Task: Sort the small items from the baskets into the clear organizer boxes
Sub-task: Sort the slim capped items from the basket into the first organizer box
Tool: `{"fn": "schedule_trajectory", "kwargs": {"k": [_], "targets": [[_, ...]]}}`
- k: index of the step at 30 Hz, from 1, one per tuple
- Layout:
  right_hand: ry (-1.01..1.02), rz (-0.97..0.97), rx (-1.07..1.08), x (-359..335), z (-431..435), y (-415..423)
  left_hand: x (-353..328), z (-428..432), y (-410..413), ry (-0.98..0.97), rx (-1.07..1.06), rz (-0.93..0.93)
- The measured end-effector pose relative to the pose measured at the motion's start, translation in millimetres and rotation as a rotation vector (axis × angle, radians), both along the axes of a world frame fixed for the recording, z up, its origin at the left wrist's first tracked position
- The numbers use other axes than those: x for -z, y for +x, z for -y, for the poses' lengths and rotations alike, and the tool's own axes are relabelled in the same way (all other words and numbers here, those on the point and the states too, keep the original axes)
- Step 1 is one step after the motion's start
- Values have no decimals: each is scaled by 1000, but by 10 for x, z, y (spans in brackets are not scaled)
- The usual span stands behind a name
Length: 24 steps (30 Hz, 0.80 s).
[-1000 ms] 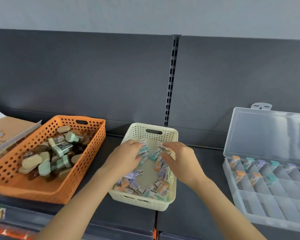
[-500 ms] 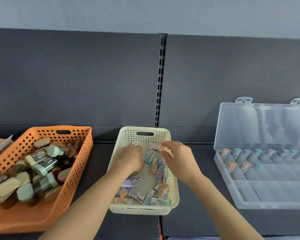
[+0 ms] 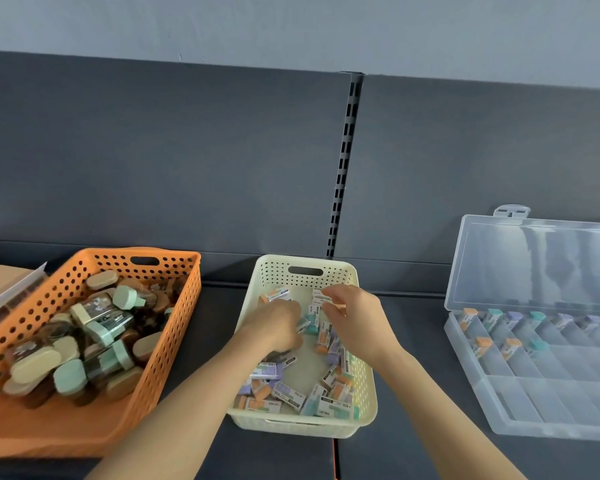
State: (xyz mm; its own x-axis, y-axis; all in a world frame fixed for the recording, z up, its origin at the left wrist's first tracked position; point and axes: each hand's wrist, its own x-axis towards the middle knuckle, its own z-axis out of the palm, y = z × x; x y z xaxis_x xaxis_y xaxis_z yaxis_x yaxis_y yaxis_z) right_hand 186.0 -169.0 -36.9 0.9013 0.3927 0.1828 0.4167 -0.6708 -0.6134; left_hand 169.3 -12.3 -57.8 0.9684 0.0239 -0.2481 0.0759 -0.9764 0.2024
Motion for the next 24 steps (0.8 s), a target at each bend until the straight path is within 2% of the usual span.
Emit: {"fn": "schedule_trajectory", "kwargs": {"k": [3, 10, 16, 18, 21, 24], "targets": [[-15, 27, -7, 10, -20, 35, -67, -51, -28, -61, -2, 53], [-78, 35, -38, 4, -103, 148, -298, -144, -283, -481, -142, 280], [-411, 9, -231, 112, -497, 251, -348, -356, -490, -697, -335, 526], [-481, 20, -304, 142, -640, 294, -335, -351, -550, -835, -403, 588], [-586, 12, -388, 192, -842, 380, -281, -302, -623, -1030, -472, 592], [-701, -7, -377, 215, -969, 458, -251, -284, -657, -1101, -510, 602]]}}
